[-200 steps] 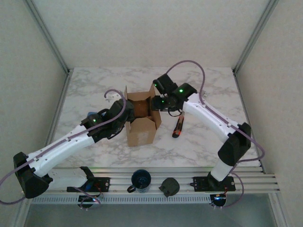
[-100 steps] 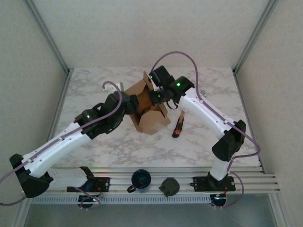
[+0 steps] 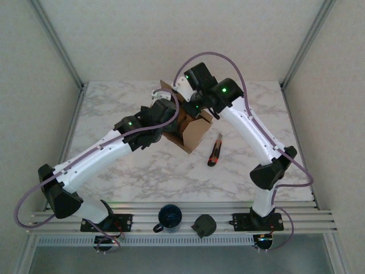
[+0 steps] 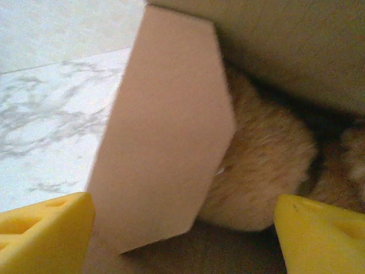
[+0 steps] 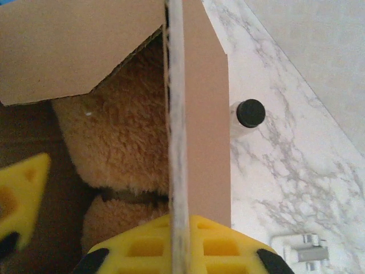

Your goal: Unpack the express box

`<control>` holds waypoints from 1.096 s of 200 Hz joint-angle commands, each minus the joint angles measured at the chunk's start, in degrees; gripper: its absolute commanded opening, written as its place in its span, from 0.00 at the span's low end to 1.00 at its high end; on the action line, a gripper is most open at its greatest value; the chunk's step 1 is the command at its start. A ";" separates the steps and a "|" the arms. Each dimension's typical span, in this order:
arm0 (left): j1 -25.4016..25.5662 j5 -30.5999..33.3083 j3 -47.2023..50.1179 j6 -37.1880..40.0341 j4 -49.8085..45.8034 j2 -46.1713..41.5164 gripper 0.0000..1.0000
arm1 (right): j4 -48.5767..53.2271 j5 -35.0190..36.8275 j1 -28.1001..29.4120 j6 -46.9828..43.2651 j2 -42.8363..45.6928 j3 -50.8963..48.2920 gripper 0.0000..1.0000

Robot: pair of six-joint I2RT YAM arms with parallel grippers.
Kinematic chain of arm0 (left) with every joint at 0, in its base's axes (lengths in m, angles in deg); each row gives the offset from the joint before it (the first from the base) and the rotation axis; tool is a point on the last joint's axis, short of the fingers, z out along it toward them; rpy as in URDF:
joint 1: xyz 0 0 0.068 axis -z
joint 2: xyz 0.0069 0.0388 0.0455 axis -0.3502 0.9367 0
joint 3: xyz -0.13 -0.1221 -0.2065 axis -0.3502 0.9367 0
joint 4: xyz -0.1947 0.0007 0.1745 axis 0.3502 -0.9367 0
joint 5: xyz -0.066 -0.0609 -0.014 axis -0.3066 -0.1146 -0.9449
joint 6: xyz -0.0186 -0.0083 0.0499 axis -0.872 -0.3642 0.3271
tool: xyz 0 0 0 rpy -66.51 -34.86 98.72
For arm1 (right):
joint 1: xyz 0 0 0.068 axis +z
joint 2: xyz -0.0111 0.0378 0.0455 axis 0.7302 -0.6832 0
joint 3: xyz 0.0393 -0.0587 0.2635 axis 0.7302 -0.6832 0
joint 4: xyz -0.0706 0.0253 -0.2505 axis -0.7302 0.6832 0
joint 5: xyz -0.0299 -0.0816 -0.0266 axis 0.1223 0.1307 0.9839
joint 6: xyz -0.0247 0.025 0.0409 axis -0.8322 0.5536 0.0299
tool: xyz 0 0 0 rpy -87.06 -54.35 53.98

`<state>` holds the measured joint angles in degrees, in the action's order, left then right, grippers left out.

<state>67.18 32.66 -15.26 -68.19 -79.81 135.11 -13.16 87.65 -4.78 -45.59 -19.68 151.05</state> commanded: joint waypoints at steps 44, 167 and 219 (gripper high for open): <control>0.35 7.22 0.81 1.93 -6.31 1.71 0.83 | 2.30 -3.99 -0.82 -3.06 0.16 4.11 0.00; 0.35 8.25 5.79 2.48 -5.79 -0.86 0.49 | 1.99 -8.51 -2.20 -2.97 3.70 0.97 0.00; 0.39 10.65 4.89 3.22 -7.19 -3.85 0.35 | 1.70 -10.27 -3.79 -3.24 5.14 -1.24 0.00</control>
<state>67.77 39.00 -10.15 -65.61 -83.50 134.50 -10.25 79.04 -7.16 -48.38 -18.65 150.68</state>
